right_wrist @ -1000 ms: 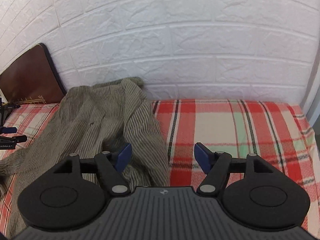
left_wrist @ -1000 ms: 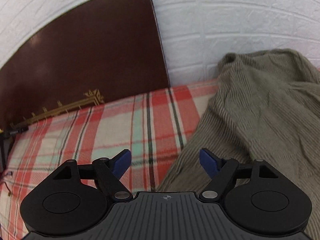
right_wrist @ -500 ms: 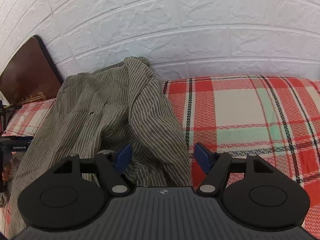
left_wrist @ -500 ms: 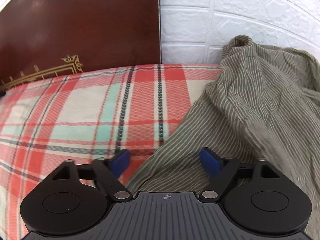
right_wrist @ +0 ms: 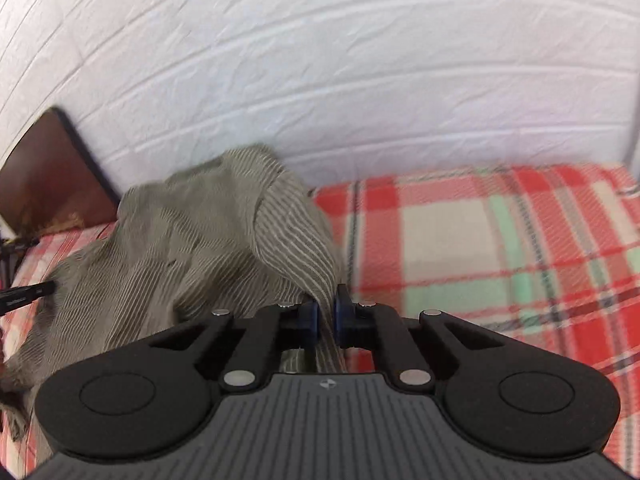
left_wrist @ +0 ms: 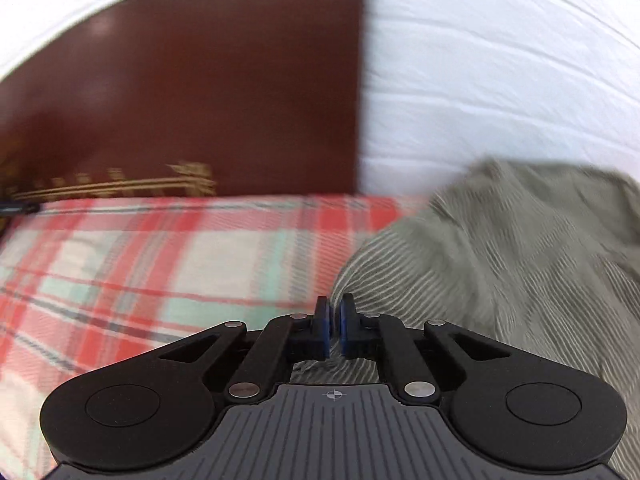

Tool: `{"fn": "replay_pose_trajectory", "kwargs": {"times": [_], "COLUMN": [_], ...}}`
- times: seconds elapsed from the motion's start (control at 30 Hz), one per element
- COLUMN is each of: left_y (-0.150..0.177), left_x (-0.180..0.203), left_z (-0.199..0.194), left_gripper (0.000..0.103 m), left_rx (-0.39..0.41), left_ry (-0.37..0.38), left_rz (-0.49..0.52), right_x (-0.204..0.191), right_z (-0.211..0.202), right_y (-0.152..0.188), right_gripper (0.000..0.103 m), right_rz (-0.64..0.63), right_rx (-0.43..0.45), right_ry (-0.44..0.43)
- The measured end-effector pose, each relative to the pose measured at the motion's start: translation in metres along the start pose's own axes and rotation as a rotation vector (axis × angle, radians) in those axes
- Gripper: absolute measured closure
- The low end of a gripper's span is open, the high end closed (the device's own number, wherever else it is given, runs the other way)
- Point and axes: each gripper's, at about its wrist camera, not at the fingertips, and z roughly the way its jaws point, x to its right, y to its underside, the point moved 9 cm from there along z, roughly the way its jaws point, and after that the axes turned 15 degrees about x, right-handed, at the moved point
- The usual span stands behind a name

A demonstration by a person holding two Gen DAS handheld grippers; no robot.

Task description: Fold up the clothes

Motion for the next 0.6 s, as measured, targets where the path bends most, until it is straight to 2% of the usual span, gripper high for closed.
{"fn": "replay_pose_trajectory", "kwargs": {"times": [0.13, 0.23, 0.27, 0.3, 0.33, 0.37, 0.4, 0.43, 0.6], "left_y": [-0.003, 0.015, 0.021, 0.027, 0.031, 0.032, 0.031, 0.028, -0.007], "left_x": [-0.027, -0.033, -0.034, -0.036, -0.037, -0.04, -0.045, -0.05, -0.055], "left_z": [0.005, 0.013, 0.016, 0.017, 0.018, 0.017, 0.014, 0.011, 0.002], "left_gripper": [0.103, 0.103, 0.098, 0.085, 0.077, 0.055, 0.046, 0.042, 0.039], "left_rx": [0.001, -0.04, -0.055, -0.074, -0.086, -0.083, -0.074, -0.064, 0.004], "left_ry": [-0.081, -0.135, -0.152, -0.168, -0.179, -0.182, -0.191, -0.192, -0.111], "left_rz": [-0.052, -0.048, -0.038, -0.017, 0.002, 0.015, 0.021, 0.012, -0.144], "right_x": [0.028, 0.047, 0.054, 0.058, 0.059, 0.06, 0.061, 0.06, 0.034], "right_z": [0.001, 0.014, 0.017, 0.018, 0.016, 0.013, 0.009, 0.004, -0.014], "right_y": [-0.001, 0.02, 0.029, 0.034, 0.034, 0.032, 0.029, 0.023, -0.019], "right_gripper": [0.095, 0.094, 0.094, 0.092, 0.089, 0.083, 0.064, 0.048, 0.043], "right_rz": [0.026, 0.044, 0.057, 0.065, 0.067, 0.066, 0.059, 0.044, -0.002], "right_rx": [0.007, -0.052, -0.077, -0.079, -0.066, -0.062, -0.058, -0.04, 0.09], "right_ry": [0.077, 0.148, 0.169, 0.175, 0.167, 0.168, 0.179, 0.187, 0.088]}}
